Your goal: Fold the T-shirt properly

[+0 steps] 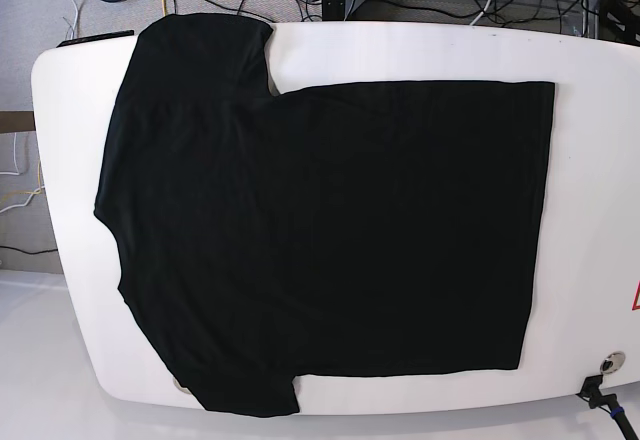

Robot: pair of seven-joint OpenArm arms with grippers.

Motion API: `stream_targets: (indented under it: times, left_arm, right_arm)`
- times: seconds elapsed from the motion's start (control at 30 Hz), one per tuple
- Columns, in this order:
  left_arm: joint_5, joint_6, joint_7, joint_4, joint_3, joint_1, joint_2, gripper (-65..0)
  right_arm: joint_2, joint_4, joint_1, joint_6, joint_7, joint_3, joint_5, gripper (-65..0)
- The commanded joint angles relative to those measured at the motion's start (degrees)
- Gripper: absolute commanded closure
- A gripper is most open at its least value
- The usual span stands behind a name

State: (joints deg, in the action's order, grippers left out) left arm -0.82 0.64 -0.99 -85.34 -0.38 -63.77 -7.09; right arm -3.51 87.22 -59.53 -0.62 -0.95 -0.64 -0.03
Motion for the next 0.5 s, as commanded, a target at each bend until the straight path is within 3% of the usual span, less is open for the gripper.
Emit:
stream_targets:
  times: [0.0,0.23,0.47]
  left_arm:
    - [0.0,-0.1,0.5,-5.9,-1.2,-2.7,-0.2,-29.6]
    - [0.0,-0.1,0.5,-19.6,-5.8,-7.1,-0.2,-29.6]
    - [0.4,-0.1,0.8,-24.7,-8.5,-3.8,-0.2,-29.6]
  right_arm:
    - [-0.1,4.9,-2.8,0.1,0.7,-0.2,0.0,-32.6]
    - [-0.1,20.2,-10.5,0.1,0.7,-0.5,0.1,-32.6]
    - [0.2,27.6,-11.5,0.3,1.0,-0.2,0.1,-32.6]
